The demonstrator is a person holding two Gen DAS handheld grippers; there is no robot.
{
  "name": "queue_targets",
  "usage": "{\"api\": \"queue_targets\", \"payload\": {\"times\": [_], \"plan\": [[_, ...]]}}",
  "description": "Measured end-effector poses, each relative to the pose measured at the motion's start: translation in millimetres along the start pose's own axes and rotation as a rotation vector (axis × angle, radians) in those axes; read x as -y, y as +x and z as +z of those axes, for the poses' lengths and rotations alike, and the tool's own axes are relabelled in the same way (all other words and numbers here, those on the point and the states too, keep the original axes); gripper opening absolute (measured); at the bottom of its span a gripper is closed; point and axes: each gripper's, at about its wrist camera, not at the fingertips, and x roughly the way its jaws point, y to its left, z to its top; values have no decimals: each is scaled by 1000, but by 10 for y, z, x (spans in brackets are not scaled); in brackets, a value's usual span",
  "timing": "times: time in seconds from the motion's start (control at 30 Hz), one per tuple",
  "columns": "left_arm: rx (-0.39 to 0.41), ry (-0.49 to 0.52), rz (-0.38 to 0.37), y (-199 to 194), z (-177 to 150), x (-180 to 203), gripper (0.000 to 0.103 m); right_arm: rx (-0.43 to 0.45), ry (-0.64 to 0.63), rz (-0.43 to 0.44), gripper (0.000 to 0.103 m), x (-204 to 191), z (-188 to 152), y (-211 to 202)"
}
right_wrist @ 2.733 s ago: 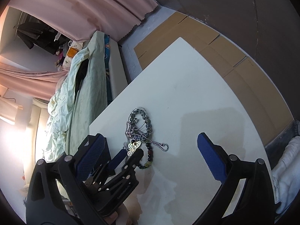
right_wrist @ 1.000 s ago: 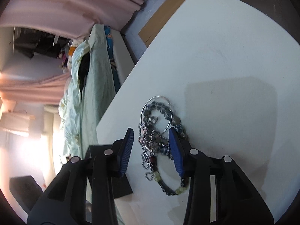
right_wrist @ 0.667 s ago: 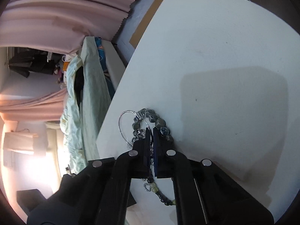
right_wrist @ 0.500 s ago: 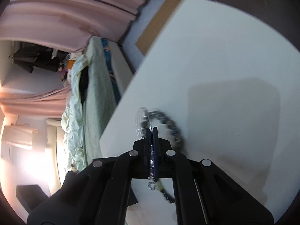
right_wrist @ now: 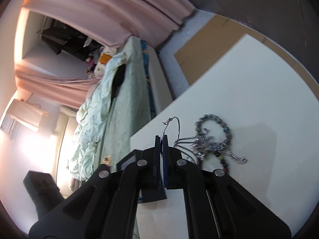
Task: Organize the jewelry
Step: 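Hold the butterfly pendant with the left gripper while the right gripper grasps a silver chain, then carry the pendant and chain over the black box and open both grippers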
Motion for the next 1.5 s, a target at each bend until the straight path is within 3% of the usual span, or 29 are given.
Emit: {"api": "queue_targets", "payload": {"times": [0.67, 0.7, 0.73, 0.77, 0.8, 0.83, 1.1, 1.5], "plan": [[13, -70, 64, -213, 45, -413, 20, 100, -210, 144, 4, -973, -163, -637], [6, -80, 71, -211, 50, -441, 38, 101, -219, 151, 4, -1020, -176, -649], [7, -88, 75, -211, 59, -460, 74, 100, -226, 157, 4, -1059, -189, -657], [23, -99, 79, -243, 65, -484, 89, 100, -232, 163, 4, -1088, -199, -661], [58, -107, 77, -300, 70, -498, 94, 100, -238, 168, 4, -1121, -214, -669], [92, -107, 69, -377, 80, -506, 95, 100, -248, 176, 4, -1170, -231, -677], [124, -135, 90, -565, 178, -650, 95, 79, -290, 206, 4, -1355, -342, -629], [176, -200, 115, -803, 247, -907, 95, -118, -255, 217, 4, -1283, -622, 195]]}}
